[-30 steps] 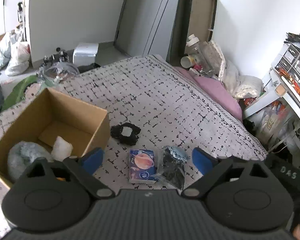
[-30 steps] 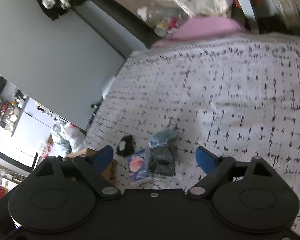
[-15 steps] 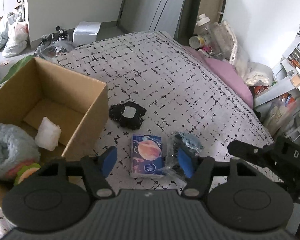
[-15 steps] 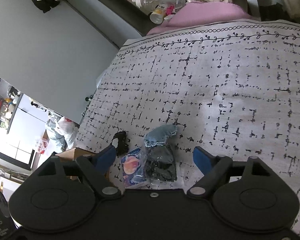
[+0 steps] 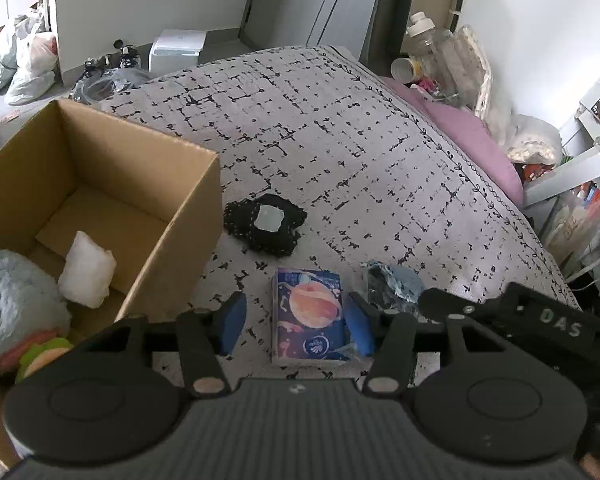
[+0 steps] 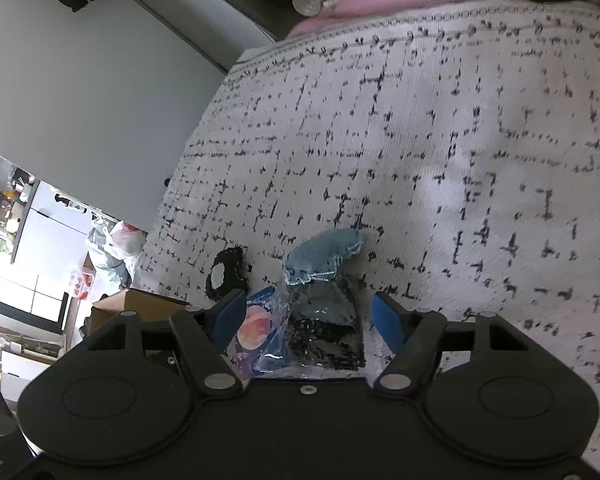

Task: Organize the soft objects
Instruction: 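Close the left gripper on the planet-print tissue pack while the right gripper closes on the clear plastic bag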

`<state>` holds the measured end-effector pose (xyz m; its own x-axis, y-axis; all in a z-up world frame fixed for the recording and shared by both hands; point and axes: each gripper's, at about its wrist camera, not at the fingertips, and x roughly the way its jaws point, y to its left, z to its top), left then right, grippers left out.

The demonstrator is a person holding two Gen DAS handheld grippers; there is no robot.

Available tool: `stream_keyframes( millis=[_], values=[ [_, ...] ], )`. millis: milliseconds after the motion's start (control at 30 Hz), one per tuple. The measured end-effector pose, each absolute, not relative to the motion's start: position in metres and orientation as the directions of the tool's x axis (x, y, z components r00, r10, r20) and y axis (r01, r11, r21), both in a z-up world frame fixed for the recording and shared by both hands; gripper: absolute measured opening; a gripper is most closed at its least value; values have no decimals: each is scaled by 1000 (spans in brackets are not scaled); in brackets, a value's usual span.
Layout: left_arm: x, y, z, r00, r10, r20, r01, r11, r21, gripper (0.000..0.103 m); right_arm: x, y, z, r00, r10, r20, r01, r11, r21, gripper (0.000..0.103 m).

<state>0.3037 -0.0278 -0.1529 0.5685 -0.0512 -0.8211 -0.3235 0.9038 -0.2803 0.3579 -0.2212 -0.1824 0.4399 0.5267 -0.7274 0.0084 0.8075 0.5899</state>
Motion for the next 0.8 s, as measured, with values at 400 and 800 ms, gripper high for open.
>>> stream_keyframes(
  millis=[400, 800],
  values=[
    [313, -29, -160, 529, -58, -847, -341, 899, -275, 55, 365, -218, -205, 377, 521, -766, 60, 811, 582, 31],
    [323, -43, -170, 498, -62, -865, -332, 908, -257, 64, 359, -236, -193, 410, 469, -782, 81, 835, 544, 26]
  ],
)
